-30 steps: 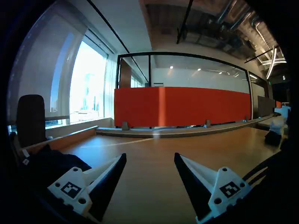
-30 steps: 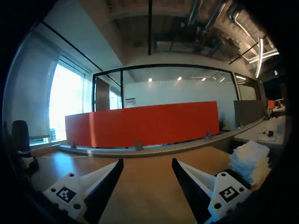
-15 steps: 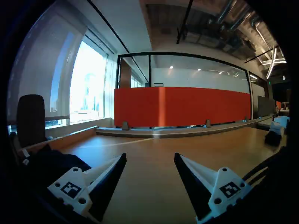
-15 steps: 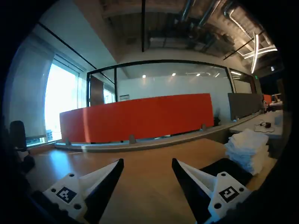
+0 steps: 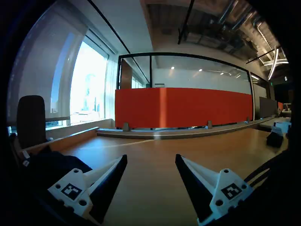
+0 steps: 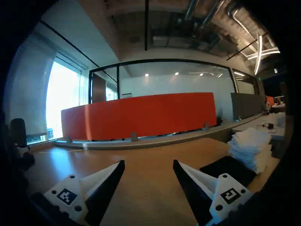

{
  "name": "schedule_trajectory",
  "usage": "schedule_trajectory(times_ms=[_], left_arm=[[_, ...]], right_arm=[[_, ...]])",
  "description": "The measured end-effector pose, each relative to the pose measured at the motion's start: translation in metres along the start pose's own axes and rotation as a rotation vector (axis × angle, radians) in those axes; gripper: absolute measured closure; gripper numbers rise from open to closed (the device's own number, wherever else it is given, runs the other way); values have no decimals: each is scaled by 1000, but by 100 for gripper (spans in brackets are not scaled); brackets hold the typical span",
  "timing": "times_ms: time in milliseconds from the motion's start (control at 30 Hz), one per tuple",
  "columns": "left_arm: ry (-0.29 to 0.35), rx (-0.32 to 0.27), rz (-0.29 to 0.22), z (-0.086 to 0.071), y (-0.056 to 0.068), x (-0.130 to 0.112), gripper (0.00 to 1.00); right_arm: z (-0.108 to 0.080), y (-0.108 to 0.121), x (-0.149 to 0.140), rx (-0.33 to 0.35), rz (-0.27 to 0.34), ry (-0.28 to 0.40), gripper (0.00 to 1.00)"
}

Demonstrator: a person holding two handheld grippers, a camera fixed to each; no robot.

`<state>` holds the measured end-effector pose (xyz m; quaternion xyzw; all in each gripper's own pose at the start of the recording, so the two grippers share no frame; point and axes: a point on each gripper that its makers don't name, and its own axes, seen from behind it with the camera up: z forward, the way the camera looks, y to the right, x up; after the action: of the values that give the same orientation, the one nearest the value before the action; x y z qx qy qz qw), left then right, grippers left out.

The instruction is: Fold towel

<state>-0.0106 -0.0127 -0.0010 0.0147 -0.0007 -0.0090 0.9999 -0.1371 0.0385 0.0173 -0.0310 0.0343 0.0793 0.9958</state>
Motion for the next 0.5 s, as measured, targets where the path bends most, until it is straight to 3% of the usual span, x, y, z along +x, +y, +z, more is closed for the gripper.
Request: schedule_trajectory(times_ms=[500], left_arm=[[0, 0, 0, 0, 1, 0, 5]], right_arm=[[1, -16, -8, 24, -90, -20, 1]])
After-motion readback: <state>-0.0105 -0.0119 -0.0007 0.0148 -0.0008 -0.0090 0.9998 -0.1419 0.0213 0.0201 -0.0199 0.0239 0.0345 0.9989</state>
